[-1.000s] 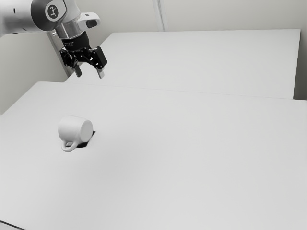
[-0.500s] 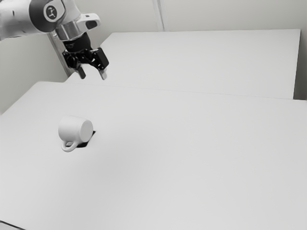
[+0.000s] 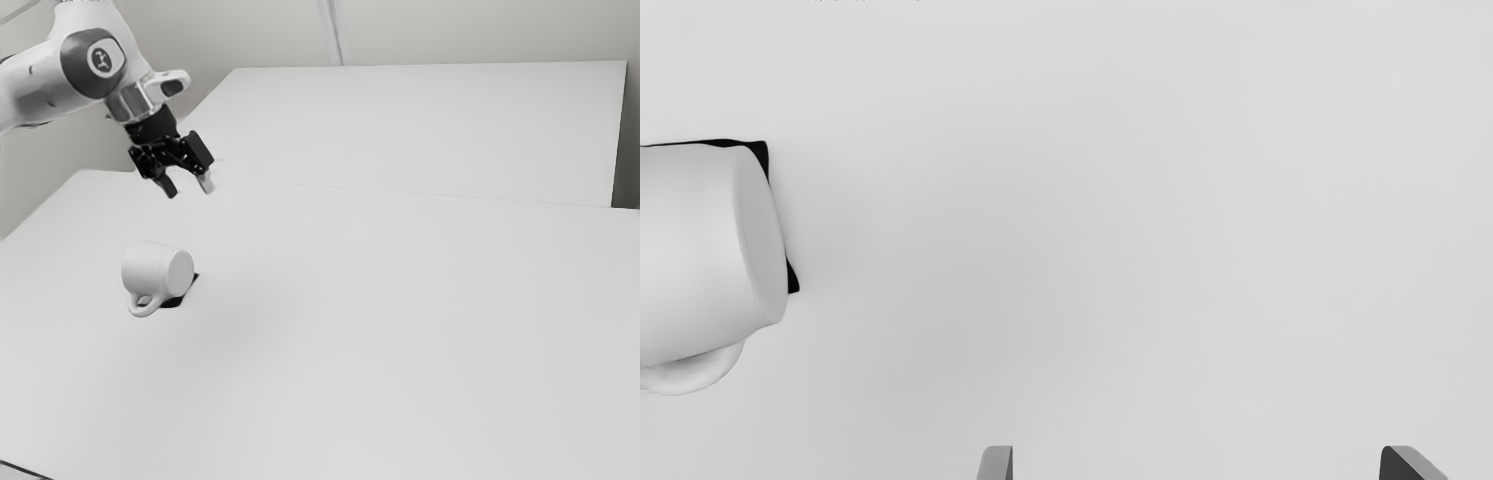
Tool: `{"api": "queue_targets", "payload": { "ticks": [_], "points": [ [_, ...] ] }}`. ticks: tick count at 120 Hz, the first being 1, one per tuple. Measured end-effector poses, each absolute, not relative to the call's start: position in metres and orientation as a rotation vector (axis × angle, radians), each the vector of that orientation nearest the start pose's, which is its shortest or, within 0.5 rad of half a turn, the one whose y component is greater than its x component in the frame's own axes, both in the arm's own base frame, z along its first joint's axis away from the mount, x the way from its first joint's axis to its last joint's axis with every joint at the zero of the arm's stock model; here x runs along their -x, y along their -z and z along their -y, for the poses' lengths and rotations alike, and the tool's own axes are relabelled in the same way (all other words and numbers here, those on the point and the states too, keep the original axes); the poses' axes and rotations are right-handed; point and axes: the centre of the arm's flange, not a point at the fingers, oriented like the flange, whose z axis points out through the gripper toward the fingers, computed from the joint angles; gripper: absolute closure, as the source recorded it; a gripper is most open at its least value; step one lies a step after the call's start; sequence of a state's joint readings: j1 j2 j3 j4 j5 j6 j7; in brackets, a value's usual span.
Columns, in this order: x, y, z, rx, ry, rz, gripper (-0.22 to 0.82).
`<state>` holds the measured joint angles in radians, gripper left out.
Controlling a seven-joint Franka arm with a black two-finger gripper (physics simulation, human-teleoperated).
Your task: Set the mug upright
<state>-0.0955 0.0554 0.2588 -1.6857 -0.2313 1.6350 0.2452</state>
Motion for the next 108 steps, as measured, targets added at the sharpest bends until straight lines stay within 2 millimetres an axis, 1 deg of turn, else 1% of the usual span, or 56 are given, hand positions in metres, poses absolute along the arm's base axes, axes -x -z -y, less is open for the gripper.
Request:
{"api": "queue_targets", "payload": {
  "ticks": [10,14,17,22,33,40,56,62,82,108],
  "points": [
    [-0.561,-0.537,-0.121,3.395,-0.06,0.0,0.0],
    [-0.559,-0.532,-0.139,3.403,-0.047,0.025,0.0],
    [-0.559,-0.528,-0.148,3.408,-0.038,0.032,0.0],
    [-0.56,-0.521,-0.156,3.419,-0.029,0.025,0.0],
    [-0.567,-0.504,-0.161,3.443,-0.023,-0.03,0.0],
    [-0.568,-0.497,-0.171,3.459,-0.011,-0.047,0.0],
    [-0.562,-0.477,-0.214,3.5,0.025,-0.02,0.0],
    [-0.56,-0.466,-0.229,3.518,0.029,-0.008,0.0],
    [-0.554,-0.433,-0.276,3.571,0.041,0.011,0.0],
    [-0.554,-0.397,-0.331,3.652,0.083,-0.039,0.0]
  ]
}}
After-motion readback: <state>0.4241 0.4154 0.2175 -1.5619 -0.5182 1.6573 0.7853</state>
